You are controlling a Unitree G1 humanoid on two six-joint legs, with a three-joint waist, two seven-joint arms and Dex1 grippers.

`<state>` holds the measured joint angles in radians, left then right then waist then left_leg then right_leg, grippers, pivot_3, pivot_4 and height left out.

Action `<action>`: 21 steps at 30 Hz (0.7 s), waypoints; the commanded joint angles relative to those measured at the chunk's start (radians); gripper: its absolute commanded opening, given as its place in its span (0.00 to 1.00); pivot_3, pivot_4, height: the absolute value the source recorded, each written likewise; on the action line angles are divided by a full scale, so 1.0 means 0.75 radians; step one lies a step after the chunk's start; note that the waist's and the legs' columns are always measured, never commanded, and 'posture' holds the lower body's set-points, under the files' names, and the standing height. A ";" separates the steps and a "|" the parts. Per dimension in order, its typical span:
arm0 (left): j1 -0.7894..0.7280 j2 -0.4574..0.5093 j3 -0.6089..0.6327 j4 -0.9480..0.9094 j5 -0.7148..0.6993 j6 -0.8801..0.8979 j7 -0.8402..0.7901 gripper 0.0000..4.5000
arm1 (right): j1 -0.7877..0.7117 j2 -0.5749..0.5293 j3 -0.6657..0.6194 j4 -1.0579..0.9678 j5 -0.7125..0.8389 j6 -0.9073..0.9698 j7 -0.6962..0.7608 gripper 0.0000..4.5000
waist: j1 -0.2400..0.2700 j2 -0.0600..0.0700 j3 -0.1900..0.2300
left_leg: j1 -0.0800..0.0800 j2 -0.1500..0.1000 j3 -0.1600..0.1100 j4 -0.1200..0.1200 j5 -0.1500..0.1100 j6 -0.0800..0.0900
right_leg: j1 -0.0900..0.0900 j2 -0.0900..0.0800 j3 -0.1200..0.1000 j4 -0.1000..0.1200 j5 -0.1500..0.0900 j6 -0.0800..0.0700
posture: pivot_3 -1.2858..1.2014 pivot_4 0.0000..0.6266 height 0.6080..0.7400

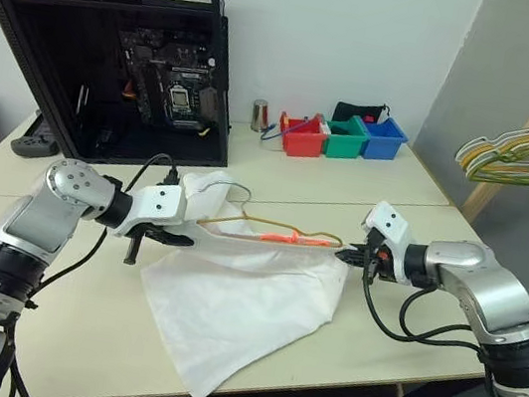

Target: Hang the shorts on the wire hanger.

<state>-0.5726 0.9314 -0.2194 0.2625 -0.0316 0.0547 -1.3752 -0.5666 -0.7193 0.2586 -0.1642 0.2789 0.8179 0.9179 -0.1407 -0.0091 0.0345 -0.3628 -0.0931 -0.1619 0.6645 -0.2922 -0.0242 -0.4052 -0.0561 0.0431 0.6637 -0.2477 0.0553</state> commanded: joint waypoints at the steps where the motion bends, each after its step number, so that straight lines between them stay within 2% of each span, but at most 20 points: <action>1: -0.035 0.049 -0.006 0.071 0.077 -0.048 0.004 0.00 | -0.001 -0.086 -0.053 -0.050 -0.022 0.006 0.010 0.00 | 0.000 0.000 0.000 | 0.000 0.000 0.000 0.000 0.000 0.000 | 0.000 0.000 0.000 0.000 0.000 0.000 | 0.45 0.00 1.00; 12: -0.099 0.074 -0.116 0.129 0.219 -0.122 -0.015 0.00 | -0.043 -0.224 0.023 -0.248 -0.036 0.021 0.086 0.00 | -0.001 0.000 0.000 | 0.000 0.000 0.000 0.000 0.000 0.001 | 0.000 0.000 0.000 0.000 0.000 0.000 | 0.44 0.00 1.00; 21: -0.217 -0.038 -0.169 0.101 0.258 -0.098 -0.004 0.00 | -0.203 -0.162 0.146 -0.295 -0.077 0.055 0.069 0.00 | -0.004 0.000 0.000 | 0.000 0.000 0.000 0.000 0.000 0.001 | 0.000 0.000 -0.001 -0.001 0.000 0.001 | 0.44 0.00 1.00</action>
<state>-0.7101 0.9091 -0.3460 0.3382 0.1336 -0.0244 -1.3843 -0.6837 -0.8447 0.3789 -0.3710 0.2475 0.8479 0.9824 -0.1436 -0.0091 0.0345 -0.3630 -0.0928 -0.1616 0.6646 -0.2924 -0.0238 -0.4048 -0.0561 0.0423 0.6630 -0.2480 0.0558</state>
